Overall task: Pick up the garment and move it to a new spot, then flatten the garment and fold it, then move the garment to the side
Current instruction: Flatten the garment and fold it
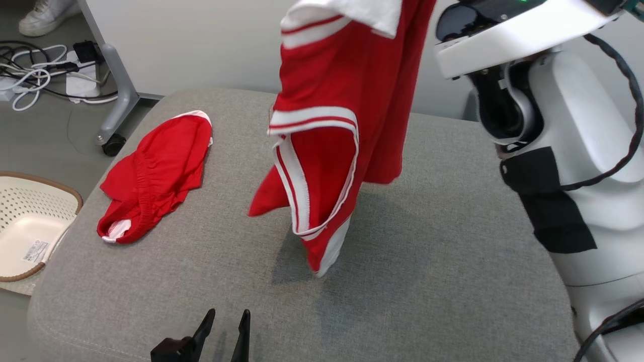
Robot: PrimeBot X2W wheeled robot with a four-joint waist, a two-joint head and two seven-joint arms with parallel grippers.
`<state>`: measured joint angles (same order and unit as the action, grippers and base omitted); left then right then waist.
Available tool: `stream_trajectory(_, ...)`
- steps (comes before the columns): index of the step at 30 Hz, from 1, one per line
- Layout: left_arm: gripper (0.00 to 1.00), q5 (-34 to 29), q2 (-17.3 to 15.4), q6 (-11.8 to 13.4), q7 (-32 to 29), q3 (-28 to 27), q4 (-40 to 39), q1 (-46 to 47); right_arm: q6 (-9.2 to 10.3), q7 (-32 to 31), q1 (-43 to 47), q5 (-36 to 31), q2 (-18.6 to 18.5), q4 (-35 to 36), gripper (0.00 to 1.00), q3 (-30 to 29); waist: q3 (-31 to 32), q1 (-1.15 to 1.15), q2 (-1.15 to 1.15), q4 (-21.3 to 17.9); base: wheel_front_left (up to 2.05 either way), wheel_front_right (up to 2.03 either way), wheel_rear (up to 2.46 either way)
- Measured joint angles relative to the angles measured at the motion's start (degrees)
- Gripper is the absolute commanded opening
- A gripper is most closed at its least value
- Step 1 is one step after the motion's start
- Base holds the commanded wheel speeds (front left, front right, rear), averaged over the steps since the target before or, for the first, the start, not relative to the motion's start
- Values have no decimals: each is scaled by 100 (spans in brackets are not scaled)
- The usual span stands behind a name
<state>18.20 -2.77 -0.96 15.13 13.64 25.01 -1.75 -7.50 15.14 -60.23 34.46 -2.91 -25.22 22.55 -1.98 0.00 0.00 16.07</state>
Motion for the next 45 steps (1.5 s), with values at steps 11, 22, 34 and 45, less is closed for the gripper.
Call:
stream_trajectory(11,100,37,-1,-45,0,122,-32,382,2,0,1014,-797,-1076,-1770,0,-1146,-569,0,0,-81,0,0,0)
stream_trajectory(22,100,-40,2,-59,0,54,76,479,1,0,2546,-1020,-1076,-2381,100,-2291,-692,0,0,-257,0,0,0)
stream_trajectory(34,100,-159,-1,-125,0,-2,174,315,0,0,3506,-1362,-414,-1524,100,-1093,-162,0,0,-467,0,0,0)
stream_trajectory(45,100,-180,0,-151,0,15,244,210,0,-48,3491,-534,-480,-1114,100,2337,-100,0,0,-115,0,0,0)
